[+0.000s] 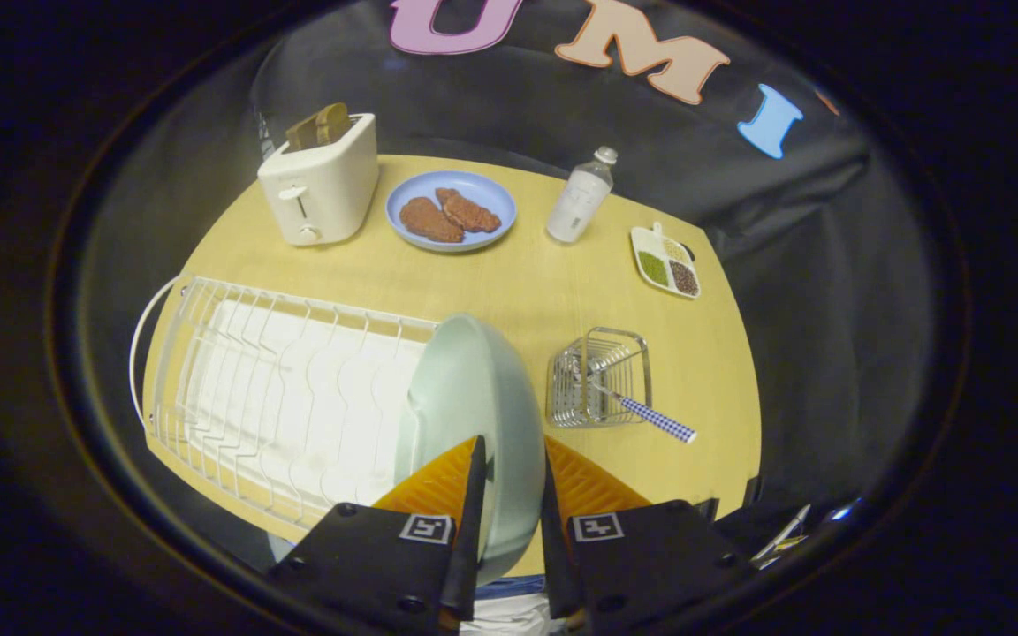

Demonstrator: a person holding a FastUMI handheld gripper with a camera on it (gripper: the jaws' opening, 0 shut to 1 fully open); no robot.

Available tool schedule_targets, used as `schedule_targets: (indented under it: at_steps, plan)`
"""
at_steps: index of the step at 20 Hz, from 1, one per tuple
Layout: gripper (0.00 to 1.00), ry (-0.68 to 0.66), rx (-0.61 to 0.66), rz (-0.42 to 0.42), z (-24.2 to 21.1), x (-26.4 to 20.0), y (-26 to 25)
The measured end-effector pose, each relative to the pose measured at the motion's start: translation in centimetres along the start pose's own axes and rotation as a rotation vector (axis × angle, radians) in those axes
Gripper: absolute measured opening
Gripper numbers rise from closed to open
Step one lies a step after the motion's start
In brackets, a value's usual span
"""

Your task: Take the plate from the dish rack, then take the spoon from the basket and place it into the plate.

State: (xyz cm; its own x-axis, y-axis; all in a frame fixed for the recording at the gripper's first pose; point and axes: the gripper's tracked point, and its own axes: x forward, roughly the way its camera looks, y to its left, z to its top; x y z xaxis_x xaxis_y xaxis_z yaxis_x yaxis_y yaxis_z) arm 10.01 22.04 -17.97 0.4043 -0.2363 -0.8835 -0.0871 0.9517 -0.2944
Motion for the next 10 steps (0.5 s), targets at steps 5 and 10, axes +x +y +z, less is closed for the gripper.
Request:
schedule_targets:
  at_steps: [5,10]
  plan:
    - [0.32,-0.046,-0.006,-0.028,0.3,-0.9,0.0]
    - [0.29,-0.093,-0.049,-0.123,1.6,-2.7,-1.0]
